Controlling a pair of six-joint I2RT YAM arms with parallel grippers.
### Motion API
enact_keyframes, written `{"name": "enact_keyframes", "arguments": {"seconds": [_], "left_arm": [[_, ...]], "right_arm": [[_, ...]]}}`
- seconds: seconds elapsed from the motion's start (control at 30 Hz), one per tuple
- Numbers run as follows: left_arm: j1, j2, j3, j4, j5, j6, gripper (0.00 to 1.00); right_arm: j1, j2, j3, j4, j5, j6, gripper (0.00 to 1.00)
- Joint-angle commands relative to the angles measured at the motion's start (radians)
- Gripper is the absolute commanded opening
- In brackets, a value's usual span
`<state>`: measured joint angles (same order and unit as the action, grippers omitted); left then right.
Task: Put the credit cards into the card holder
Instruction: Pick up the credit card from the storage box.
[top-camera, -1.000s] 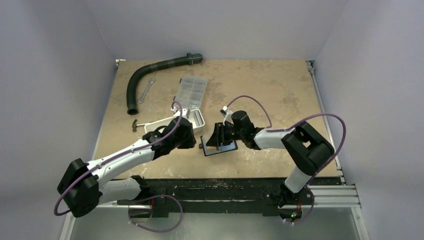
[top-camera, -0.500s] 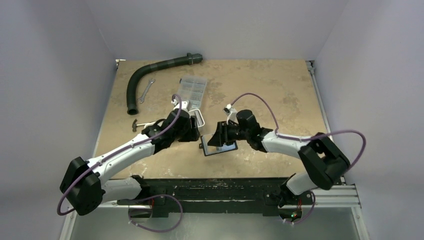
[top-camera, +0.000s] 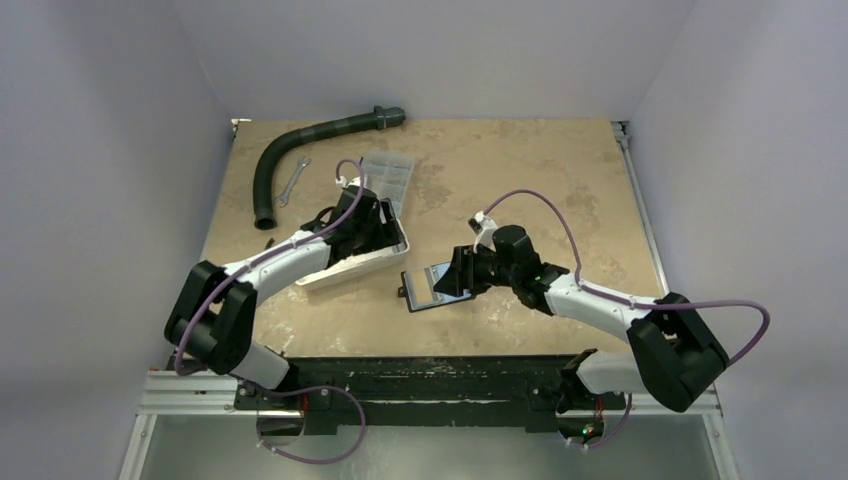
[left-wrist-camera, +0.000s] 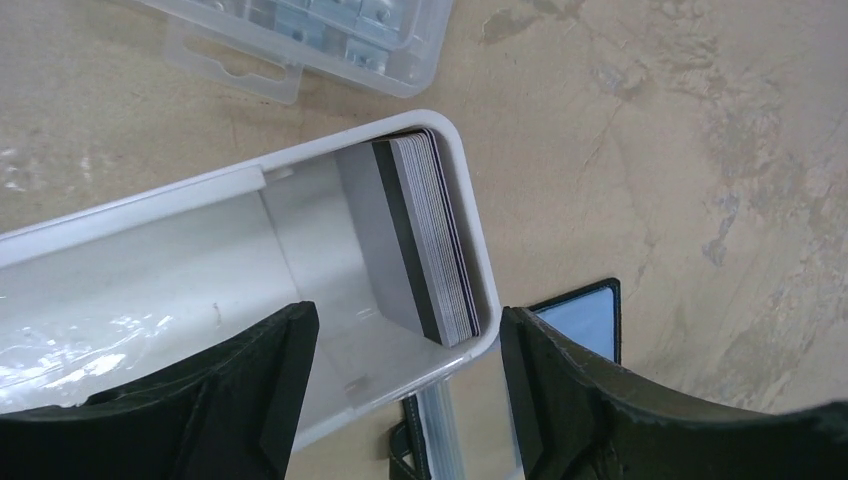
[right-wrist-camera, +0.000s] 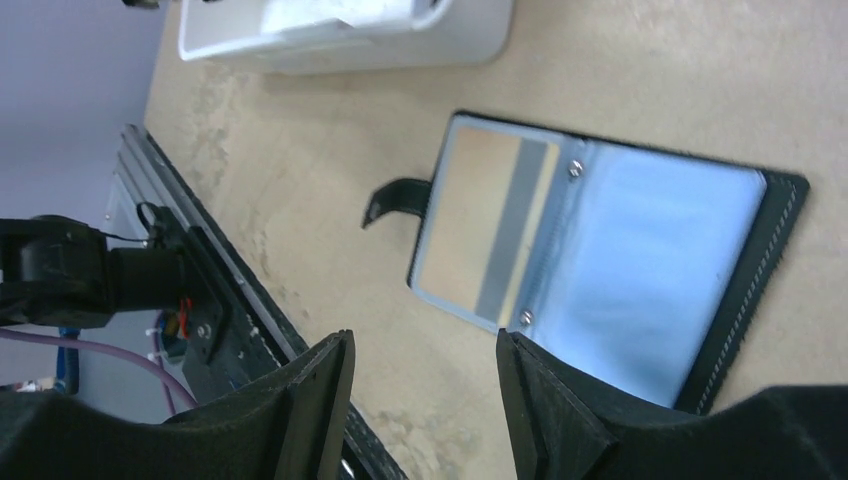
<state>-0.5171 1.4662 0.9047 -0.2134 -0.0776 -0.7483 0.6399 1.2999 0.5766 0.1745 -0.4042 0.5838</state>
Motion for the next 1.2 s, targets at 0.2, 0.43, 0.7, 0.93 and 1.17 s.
{"name": "enact_keyframes", "arguments": {"seconds": [0.2, 0.43, 0.7, 0.93, 1.17], "left_arm": [[-0.001, 0.098, -0.013, 0.258, 0.047, -0.102, 0.73], [-0.001, 0.131, -0.022, 0.286, 0.073, -0.128, 0.74], [-0.001, 0.181, 0.008, 0.241, 0.066, -0.141, 0.75], [-0.001, 0.213, 0.011, 0.279, 0.116, -0.152, 0.75], [-0.001, 0.156, -0.006, 0.311, 0.113, -0.160, 0.68]], "right_arm": [[-0.034, -0.043, -0.054, 0.013, -0.005, -0.010, 0.62], [-0.052, -0.023, -0.061, 0.033, -0.026, -0.013, 0.62], [-0.054, -0.027, -0.065, 0.037, -0.029, -0.012, 0.62], [-0.055, -0.034, -0.070, 0.036, -0.030, -0.008, 0.61], [-0.054, -0.035, -0.075, 0.040, -0.027, -0.004, 0.61]]}}
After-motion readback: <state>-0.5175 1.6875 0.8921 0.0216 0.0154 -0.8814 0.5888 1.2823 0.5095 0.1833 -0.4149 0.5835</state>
